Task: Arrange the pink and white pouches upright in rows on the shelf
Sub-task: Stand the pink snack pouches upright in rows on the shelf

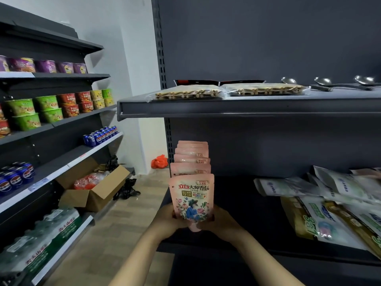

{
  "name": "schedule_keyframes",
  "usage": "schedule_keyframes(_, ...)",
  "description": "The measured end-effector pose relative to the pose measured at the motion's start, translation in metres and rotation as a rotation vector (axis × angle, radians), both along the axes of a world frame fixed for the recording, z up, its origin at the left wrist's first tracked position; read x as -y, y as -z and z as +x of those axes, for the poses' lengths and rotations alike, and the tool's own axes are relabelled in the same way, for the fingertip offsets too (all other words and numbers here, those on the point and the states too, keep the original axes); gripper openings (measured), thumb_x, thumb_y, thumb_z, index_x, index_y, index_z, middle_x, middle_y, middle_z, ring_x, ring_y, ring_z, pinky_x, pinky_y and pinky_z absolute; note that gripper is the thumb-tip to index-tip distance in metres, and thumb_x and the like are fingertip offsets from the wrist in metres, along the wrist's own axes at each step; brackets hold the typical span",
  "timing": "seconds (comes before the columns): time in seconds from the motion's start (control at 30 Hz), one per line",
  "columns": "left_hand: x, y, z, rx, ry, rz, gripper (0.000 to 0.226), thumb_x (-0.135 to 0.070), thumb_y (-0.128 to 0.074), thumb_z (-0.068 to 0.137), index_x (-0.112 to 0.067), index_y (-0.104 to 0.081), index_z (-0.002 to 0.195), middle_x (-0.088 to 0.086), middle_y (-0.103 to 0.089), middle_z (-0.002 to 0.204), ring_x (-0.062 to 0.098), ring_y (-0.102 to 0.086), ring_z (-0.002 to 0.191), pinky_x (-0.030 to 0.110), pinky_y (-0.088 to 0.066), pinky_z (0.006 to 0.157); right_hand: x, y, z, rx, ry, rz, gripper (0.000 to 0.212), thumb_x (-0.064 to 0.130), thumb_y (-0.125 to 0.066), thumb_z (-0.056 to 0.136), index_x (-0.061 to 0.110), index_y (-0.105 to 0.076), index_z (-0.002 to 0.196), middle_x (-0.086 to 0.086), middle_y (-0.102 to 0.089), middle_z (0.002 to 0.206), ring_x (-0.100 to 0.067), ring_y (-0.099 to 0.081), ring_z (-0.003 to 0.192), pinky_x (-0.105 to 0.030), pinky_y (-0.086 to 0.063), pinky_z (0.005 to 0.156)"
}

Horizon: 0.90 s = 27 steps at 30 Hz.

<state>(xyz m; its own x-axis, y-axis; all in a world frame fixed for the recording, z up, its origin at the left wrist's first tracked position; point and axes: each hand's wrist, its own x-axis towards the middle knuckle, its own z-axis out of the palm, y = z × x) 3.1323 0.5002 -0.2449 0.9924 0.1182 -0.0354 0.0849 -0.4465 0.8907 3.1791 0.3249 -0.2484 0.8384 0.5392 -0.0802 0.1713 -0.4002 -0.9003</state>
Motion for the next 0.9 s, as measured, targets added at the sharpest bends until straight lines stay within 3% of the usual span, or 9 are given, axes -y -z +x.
schedule_keyframes(0.07, -0.003, 0.0, 0.0, -0.003, 0.004, 0.01, 0.036, -0.01, -0.075, 0.073, -0.037, -0.061, 0.092, -0.011, -0.07, 0.101, 0.007, -0.064, 0.096, 0.024, -0.052, 0.085, -0.004, -0.001, -0.001, -0.006, 0.013, -0.006, 0.044, 0.018, -0.069, 0.082, 0.03, -0.048, 0.119, 0.014, -0.058, 0.107, -0.005, -0.055, 0.101, -0.02, -0.045, 0.088)
schedule_keyframes(0.17, -0.008, -0.001, 0.002, 0.006, 0.008, 0.026, 0.038, -0.011, -0.074, 0.073, -0.04, -0.058, 0.09, -0.008, -0.069, 0.103, 0.009, -0.064, 0.098, 0.028, -0.051, 0.088, -0.009, 0.001, -0.003, -0.005, 0.038, 0.0, 0.05, 0.018, -0.069, 0.082, 0.027, -0.048, 0.127, 0.009, -0.061, 0.119, -0.006, -0.057, 0.106, -0.024, -0.046, 0.092)
schedule_keyframes(0.33, -0.011, -0.002, 0.001, 0.004, 0.047, 0.027, 0.038, -0.011, -0.073, 0.075, -0.039, -0.057, 0.095, -0.008, -0.068, 0.108, 0.008, -0.063, 0.1, 0.028, -0.05, 0.092, -0.012, 0.005, -0.004, -0.013, 0.067, 0.01, 0.049, 0.02, -0.07, 0.081, 0.029, -0.051, 0.125, 0.008, -0.062, 0.119, -0.007, -0.059, 0.106, -0.024, -0.048, 0.093)
schedule_keyframes(0.57, -0.013, -0.005, 0.0, -0.024, 0.108, 0.028, 0.043, -0.014, -0.071, 0.078, -0.021, -0.06, 0.118, -0.007, -0.068, 0.114, 0.007, -0.062, 0.103, 0.021, -0.05, 0.088, -0.011, 0.009, -0.007, -0.023, 0.093, 0.051, 0.046, 0.021, -0.073, 0.078, 0.031, -0.054, 0.119, 0.014, -0.064, 0.109, -0.004, -0.06, 0.103, -0.025, -0.049, 0.093)
schedule_keyframes(0.7, -0.015, -0.01, -0.004, -0.037, 0.113, 0.02, 0.042, -0.01, -0.072, 0.076, -0.023, -0.06, 0.114, -0.008, -0.068, 0.109, 0.005, -0.063, 0.1, 0.009, -0.049, 0.075, -0.013, 0.008, -0.008, -0.017, 0.095, 0.033, 0.041, 0.022, -0.073, 0.077, 0.033, -0.054, 0.112, 0.012, -0.065, 0.11, -0.002, -0.06, 0.101, -0.02, -0.049, 0.088)
schedule_keyframes(0.77, -0.015, -0.015, -0.007, -0.038, 0.124, 0.02, 0.043, -0.011, -0.075, 0.073, -0.029, -0.06, 0.108, -0.009, -0.068, 0.106, 0.007, -0.063, 0.1, 0.013, -0.05, 0.078, -0.013, 0.009, -0.008, -0.005, 0.096, 0.022, 0.045, 0.025, -0.075, 0.075, 0.031, -0.055, 0.115, 0.01, -0.065, 0.114, -0.004, -0.061, 0.103, -0.023, -0.05, 0.092)
schedule_keyframes(0.9, -0.019, -0.027, -0.011, -0.076, 0.112, 0.053, 0.045, -0.014, -0.08, 0.066, -0.033, -0.058, 0.101, -0.008, -0.069, 0.105, 0.01, -0.064, 0.099, 0.025, -0.053, 0.087, -0.01, 0.007, -0.01, 0.017, 0.083, 0.02, 0.05, 0.028, -0.077, 0.073, 0.033, -0.054, 0.117, 0.013, -0.063, 0.116, -0.002, -0.059, 0.106, -0.016, -0.048, 0.085)
